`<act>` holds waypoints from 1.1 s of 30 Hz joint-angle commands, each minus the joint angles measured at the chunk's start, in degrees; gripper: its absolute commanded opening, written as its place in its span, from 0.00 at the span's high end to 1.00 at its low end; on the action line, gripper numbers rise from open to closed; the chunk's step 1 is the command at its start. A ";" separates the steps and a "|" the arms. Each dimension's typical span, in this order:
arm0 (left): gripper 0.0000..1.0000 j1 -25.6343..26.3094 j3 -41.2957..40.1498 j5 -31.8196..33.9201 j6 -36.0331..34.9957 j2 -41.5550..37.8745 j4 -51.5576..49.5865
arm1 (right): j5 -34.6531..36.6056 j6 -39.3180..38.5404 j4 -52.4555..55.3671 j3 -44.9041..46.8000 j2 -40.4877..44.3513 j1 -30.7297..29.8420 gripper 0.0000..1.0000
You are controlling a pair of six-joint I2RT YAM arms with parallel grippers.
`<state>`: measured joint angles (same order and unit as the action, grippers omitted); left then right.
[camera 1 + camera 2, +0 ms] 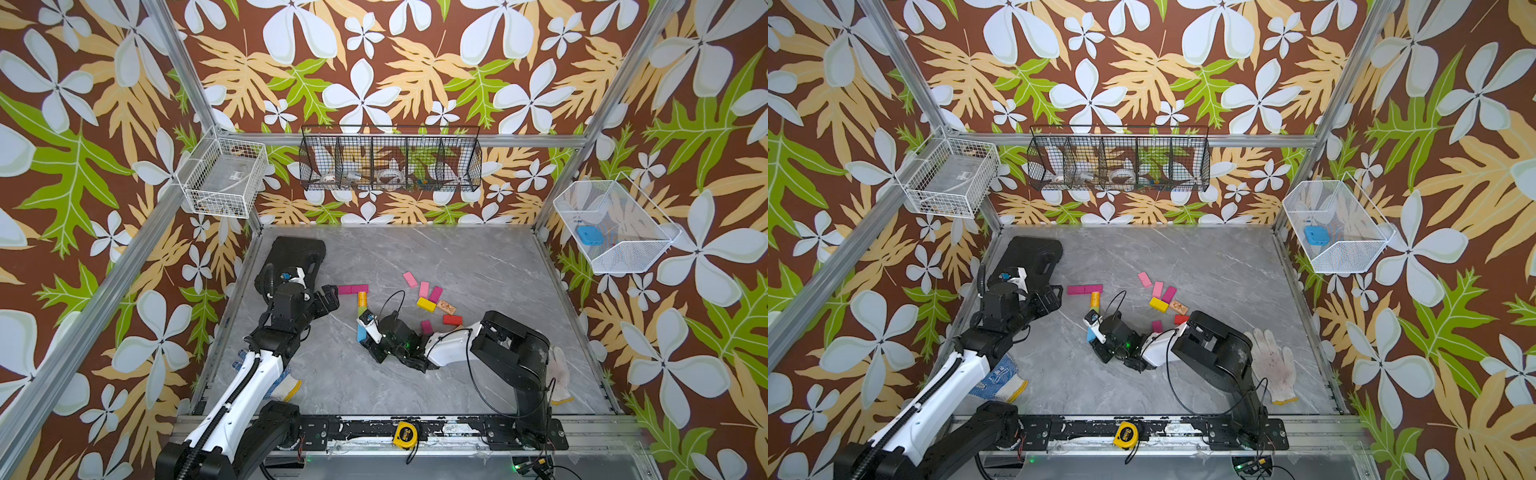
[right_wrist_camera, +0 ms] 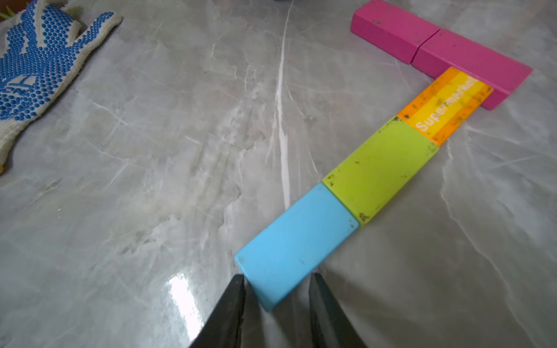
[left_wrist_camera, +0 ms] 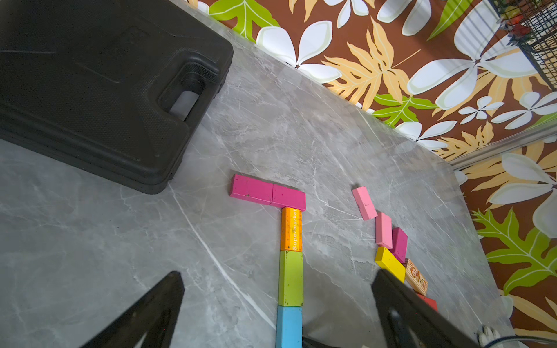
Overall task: Assemble the number 7 with building blocks
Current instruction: Assemble the building block at the center of the board.
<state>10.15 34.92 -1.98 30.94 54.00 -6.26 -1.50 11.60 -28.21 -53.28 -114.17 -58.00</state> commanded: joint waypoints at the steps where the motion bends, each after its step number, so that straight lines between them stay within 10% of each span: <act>1: 0.00 0.04 0.45 0.04 -0.43 -0.06 -0.07 | 0.36 1.13 6.86 0.18 -0.71 -0.01 0.64; 33: 0.00 0.03 0.49 0.31 -0.40 0.14 -0.02 | -1.52 -0.84 5.74 1.91 2.03 0.07 0.56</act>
<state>10.15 35.09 -1.91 30.94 54.04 -6.83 -1.74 11.55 -27.66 -52.45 -113.03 -58.00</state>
